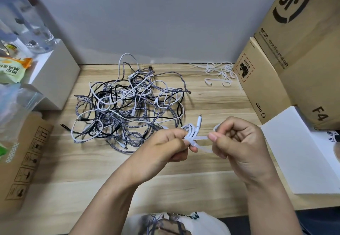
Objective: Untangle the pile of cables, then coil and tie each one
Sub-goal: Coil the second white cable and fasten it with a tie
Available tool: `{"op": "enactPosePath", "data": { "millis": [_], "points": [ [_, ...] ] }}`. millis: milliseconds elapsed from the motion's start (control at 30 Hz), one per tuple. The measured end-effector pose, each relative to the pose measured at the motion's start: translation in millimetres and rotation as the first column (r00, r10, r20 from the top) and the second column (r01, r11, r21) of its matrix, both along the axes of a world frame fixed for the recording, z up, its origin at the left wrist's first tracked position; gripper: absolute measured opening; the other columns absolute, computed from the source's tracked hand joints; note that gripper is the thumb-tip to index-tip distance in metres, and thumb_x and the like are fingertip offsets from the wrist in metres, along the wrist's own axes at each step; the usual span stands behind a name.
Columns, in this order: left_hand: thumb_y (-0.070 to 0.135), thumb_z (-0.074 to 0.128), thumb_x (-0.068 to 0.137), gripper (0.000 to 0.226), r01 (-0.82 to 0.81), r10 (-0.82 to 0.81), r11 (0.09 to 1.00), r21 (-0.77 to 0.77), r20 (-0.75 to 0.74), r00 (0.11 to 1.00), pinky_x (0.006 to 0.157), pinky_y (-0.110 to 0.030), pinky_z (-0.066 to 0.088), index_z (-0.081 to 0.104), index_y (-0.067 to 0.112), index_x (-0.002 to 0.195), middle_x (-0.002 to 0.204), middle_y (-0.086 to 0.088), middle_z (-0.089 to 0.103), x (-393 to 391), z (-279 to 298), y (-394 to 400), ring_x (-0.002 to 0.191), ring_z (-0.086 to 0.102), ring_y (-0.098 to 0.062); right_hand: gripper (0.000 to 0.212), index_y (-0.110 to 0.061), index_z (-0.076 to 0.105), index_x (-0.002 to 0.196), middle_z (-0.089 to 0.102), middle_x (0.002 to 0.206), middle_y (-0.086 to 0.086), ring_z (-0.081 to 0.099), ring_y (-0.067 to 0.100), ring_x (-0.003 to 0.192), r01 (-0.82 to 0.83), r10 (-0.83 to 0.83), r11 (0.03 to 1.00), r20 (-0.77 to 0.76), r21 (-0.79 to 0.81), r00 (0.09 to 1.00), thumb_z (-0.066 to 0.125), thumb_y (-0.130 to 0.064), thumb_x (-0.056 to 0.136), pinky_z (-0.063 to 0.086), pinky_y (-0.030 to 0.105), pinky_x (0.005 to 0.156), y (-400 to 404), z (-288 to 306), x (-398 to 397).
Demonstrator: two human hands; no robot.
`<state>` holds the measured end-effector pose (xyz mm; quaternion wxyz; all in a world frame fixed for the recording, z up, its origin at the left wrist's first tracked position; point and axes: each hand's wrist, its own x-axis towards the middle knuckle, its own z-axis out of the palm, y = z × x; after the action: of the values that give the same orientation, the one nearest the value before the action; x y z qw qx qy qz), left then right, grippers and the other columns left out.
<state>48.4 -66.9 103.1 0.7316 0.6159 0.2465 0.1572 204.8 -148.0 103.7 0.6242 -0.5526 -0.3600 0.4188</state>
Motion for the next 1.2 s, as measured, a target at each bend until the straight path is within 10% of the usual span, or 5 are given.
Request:
{"op": "enactPosePath", "data": {
  "millis": [500,633,833,1200],
  "points": [
    [0.026,0.054,0.080,0.014,0.206,-0.197,0.970,0.128,-0.076,0.977,0.066,-0.028,0.031,0.061,0.014,0.085,0.069,0.009,0.042,-5,-6,-2,0.068,0.035,-0.010,0.020,-0.010,0.054,0.057,0.058,0.044,-0.007,0.028,-0.002,0.037,-0.285,0.299,0.952,0.142,-0.109,0.944,0.071,-0.008,0.067,0.027,0.008,0.042,2,13,-4],
    [0.031,0.054,0.079,0.036,0.198,-0.197,0.980,0.010,-0.066,0.978,0.060,-0.021,0.033,0.055,0.002,0.099,0.073,-0.002,0.052,-2,-12,-1,0.065,0.040,-0.010,0.018,-0.016,0.061,0.063,0.057,0.050,-0.006,0.043,0.003,0.044,-0.112,0.137,0.988,0.283,-0.101,0.949,0.078,-0.019,0.067,0.034,0.009,0.049,7,0,-4],
    [0.069,0.010,0.080,0.072,0.059,-0.042,0.925,-0.374,0.055,0.998,0.052,-0.023,0.024,0.054,0.012,0.086,0.068,-0.001,0.056,11,-25,-2,0.057,0.035,-0.009,0.009,-0.037,0.069,0.083,0.058,0.109,-0.007,0.048,0.015,0.102,-0.059,-0.119,0.987,0.924,0.150,0.362,0.063,-0.041,0.078,0.028,0.031,0.087,15,-21,-7],
    [0.061,0.008,0.086,0.060,0.010,-0.035,0.940,-0.341,-0.067,0.997,0.054,-0.026,0.022,0.047,0.016,0.075,0.062,0.002,0.052,12,-34,-2,0.058,0.036,-0.010,0.006,-0.028,0.068,0.071,0.068,0.102,-0.012,0.046,0.015,0.100,-0.278,-0.251,0.937,0.962,0.213,-0.111,0.074,-0.028,0.072,0.022,0.040,0.088,21,-27,-4]
  ]
}}
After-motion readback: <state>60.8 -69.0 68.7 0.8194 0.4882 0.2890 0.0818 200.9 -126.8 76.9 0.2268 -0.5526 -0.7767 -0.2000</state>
